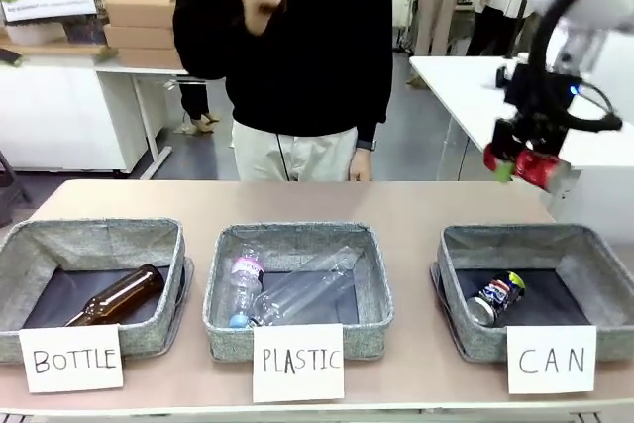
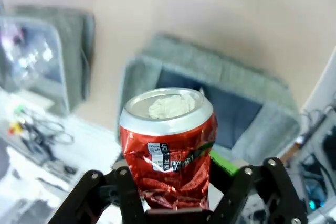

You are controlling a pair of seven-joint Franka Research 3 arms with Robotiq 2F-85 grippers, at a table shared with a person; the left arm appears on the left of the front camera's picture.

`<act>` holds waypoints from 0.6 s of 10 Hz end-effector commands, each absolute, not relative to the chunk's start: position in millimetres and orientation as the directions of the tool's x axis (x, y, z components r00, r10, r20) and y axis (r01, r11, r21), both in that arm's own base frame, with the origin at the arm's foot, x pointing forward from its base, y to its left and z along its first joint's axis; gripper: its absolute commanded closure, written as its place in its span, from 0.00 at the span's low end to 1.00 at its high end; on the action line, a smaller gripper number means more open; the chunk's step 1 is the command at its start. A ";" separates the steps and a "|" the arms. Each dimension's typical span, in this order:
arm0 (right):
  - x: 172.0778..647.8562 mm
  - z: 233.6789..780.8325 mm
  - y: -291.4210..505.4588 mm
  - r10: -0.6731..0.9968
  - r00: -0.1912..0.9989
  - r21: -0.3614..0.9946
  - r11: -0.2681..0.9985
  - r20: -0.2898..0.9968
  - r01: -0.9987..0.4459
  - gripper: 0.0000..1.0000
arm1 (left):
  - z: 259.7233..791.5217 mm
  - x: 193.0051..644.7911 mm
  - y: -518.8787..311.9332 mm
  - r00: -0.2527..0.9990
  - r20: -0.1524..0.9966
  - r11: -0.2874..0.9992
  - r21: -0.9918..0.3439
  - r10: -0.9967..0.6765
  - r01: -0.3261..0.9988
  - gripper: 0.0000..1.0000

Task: Sort the can waste into the basket.
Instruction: Pick up the can waste from the table and place it in the right Fabric basket.

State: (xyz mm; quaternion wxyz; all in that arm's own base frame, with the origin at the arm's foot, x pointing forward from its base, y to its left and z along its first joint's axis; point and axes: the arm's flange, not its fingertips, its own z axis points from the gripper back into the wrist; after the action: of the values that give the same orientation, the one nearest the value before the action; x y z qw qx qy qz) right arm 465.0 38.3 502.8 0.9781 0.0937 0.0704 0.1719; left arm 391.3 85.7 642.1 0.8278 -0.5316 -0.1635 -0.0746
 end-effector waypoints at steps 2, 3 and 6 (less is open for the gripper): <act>409.6 455.0 34.1 0.414 0.908 0.212 0.884 0.062 -0.418 1.00 | 641.9 389.4 85.5 0.937 0.347 0.429 -0.854 0.048 0.295 0.00; 410.0 451.0 31.2 0.380 0.922 0.252 0.888 0.075 -0.386 1.00 | 641.9 389.4 85.5 0.937 0.347 0.429 -0.854 0.048 0.295 0.00; 419.9 454.4 27.3 0.385 0.920 0.263 0.882 0.077 -0.391 1.00 | 641.9 389.4 85.5 0.937 0.347 0.429 -0.854 0.048 0.295 0.00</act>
State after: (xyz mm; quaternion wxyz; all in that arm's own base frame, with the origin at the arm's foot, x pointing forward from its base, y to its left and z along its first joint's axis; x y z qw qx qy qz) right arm 410.2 27.2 450.7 0.9761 0.1181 -0.0021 0.1823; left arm 391.4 85.7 641.7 0.8277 -0.5317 -0.1631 -0.0744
